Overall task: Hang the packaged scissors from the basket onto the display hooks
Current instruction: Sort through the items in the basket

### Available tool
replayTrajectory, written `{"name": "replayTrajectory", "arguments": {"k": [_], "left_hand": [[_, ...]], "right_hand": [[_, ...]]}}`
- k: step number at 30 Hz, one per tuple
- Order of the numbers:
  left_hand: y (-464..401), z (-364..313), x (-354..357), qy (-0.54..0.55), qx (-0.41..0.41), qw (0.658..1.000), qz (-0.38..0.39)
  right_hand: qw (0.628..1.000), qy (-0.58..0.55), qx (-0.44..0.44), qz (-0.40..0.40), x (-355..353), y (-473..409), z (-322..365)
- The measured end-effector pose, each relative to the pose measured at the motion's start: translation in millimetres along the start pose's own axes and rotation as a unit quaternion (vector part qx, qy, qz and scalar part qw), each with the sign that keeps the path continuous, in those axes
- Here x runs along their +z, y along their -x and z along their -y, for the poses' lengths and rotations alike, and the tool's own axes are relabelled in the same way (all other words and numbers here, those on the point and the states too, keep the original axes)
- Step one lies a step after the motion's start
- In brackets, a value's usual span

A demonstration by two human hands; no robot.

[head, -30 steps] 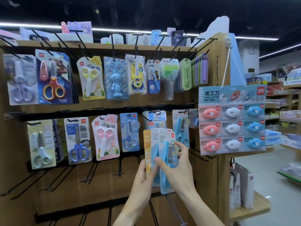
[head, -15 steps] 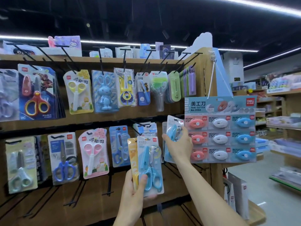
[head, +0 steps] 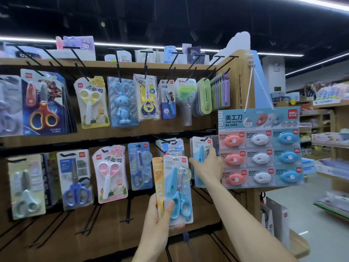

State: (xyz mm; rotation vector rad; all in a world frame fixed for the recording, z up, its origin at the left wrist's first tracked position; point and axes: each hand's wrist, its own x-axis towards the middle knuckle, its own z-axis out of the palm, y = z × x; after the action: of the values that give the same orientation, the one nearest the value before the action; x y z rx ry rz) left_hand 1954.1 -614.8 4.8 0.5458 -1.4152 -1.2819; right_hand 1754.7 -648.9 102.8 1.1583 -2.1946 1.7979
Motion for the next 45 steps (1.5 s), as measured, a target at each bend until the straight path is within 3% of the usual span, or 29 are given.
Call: {"name": "replayTrajectory", "arguments": {"k": [6,10,13,16,22,26,31,35,45], "left_hand": [[0,4,-1,0.001,-0.004,1.000,0.003],[2,1,2,0.025,-0.013,1.000,0.006],[8,-1,4,0.026,-0.002,1.000,0.009],[18,-1,7,0.030,0.013,0.999,0.029],[30,-1,3,0.003,0.014,0.999,0.041],[30,-6,3,0.042,-0.035,0.996,0.065],[23,-11,8,0.062,-0.070,0.995,0.041],[21,-15,7,0.048,-0.078,0.996,0.013],[24,-26,11,0.043,-0.092,0.995,0.005]], "right_hand": [[0.999,0.045,0.004,0.020,5,-5,-13],[0.998,-0.033,-0.055,0.004,-13,39,-15],[0.982,-0.144,-0.093,0.076,-23,102,-18],[0.981,-0.122,-0.107,0.110,-22,141,-18],[0.984,-0.119,-0.102,0.086,-18,156,-20],[0.983,-0.142,-0.088,0.079,-18,152,-22],[0.984,-0.142,-0.097,0.052,-24,122,-14],[0.990,-0.110,-0.090,0.005,-33,79,-4],[1.000,-0.020,-0.019,0.005,-22,22,13]]}}
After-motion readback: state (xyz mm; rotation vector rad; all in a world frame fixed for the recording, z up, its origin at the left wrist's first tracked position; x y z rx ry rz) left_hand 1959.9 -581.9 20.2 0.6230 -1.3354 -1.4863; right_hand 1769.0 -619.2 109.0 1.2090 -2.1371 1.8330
